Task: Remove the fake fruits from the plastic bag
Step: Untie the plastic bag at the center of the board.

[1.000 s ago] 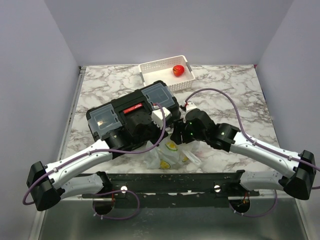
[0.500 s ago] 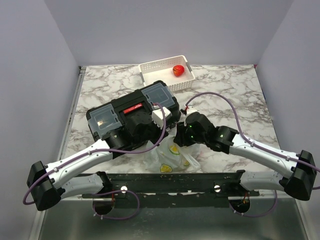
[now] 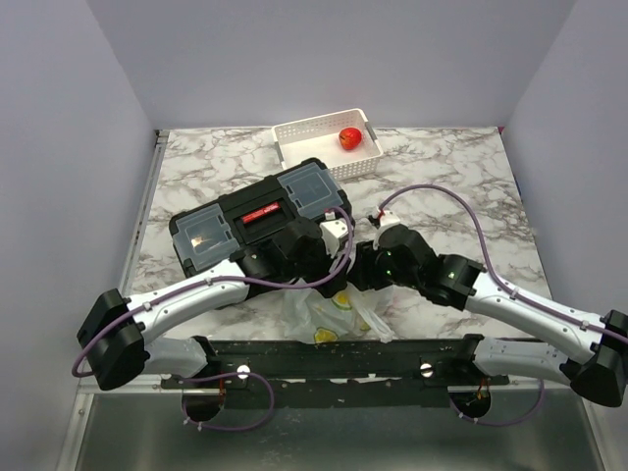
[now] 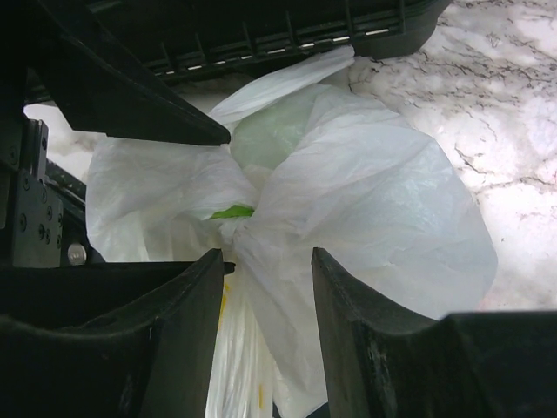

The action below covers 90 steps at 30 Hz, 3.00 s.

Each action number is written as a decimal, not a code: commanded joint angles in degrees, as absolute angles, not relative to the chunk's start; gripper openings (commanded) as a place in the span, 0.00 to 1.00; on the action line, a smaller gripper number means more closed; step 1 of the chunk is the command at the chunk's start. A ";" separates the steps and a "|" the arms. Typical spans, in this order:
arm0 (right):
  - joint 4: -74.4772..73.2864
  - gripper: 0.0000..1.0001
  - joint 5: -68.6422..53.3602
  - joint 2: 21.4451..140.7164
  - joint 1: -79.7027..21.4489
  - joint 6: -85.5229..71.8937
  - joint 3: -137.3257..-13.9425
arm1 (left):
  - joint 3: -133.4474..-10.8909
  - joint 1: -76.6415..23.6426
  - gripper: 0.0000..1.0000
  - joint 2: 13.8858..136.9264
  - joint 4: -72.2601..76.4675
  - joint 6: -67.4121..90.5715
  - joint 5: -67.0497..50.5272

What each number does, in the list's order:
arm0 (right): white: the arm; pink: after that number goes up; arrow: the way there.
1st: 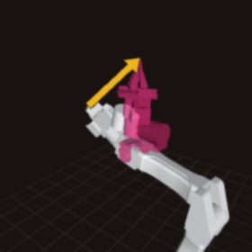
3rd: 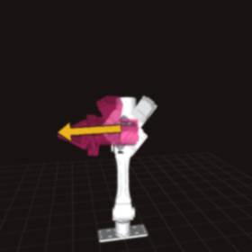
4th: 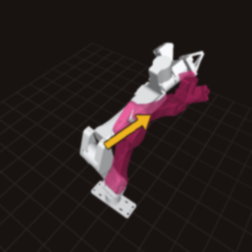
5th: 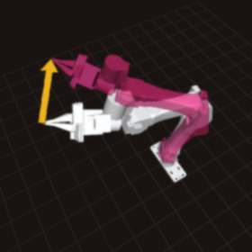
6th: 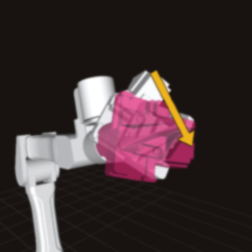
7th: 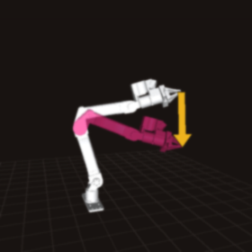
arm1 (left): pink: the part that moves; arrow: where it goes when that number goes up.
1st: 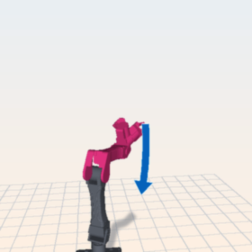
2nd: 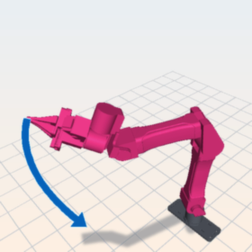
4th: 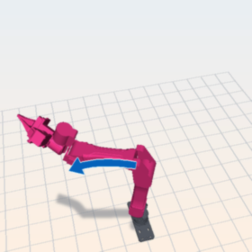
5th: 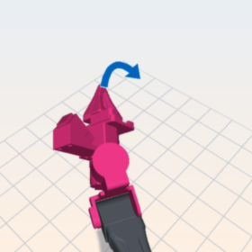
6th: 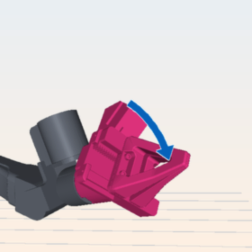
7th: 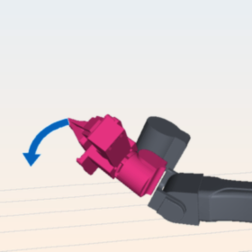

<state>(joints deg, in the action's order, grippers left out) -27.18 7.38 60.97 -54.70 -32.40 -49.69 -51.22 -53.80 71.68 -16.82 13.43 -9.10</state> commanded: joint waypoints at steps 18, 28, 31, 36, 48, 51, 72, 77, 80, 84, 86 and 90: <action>-23.43 0.41 11.76 65.40 -54.85 -40.44 -47.14 | -51.47 -53.96 0.00 66.33 -16.46 16.47 -7.53; -26.44 0.04 24.60 55.84 -54.86 -47.92 -42.92 | -49.90 -53.96 0.00 65.12 -19.60 17.68 -1.23; -30.40 0.01 28.80 52.77 -54.84 -51.32 -42.42 | -48.35 -53.96 0.00 63.46 -19.67 18.40 2.35; -35.77 0.01 35.04 47.33 -54.84 -59.21 -40.52 | -45.35 -53.94 0.00 60.23 -19.49 18.91 7.33; -21.61 0.37 17.64 50.58 -54.85 -38.16 -40.15 | -41.13 -53.96 0.00 58.14 -11.86 21.98 2.17; -19.81 0.57 14.00 53.82 -54.85 -33.95 -41.94 | -42.00 -53.96 0.00 59.72 -12.39 22.68 0.83; -12.47 0.06 30.28 53.89 -54.87 -41.31 -31.46 | -35.29 -53.79 0.00 56.02 -9.43 29.25 13.54; -17.98 0.05 40.67 39.66 -54.78 -47.17 -27.89 | -35.45 -53.70 0.00 55.04 -10.90 28.03 15.22; -17.58 0.04 42.45 32.83 -54.82 -47.48 -25.95 | -34.61 -53.70 0.00 53.92 -11.25 27.47 14.35; -17.17 0.04 42.11 31.86 -54.84 -46.40 -25.85 | -33.58 -53.70 0.00 52.24 -10.82 27.19 12.38; -18.24 0.04 42.21 34.00 -54.86 -46.34 -26.92 | -33.90 -53.66 0.00 51.77 -10.51 26.20 11.30; -16.75 0.04 40.80 38.07 -54.82 -45.76 -26.54 | -36.48 -53.70 0.00 52.85 -12.01 22.83 8.58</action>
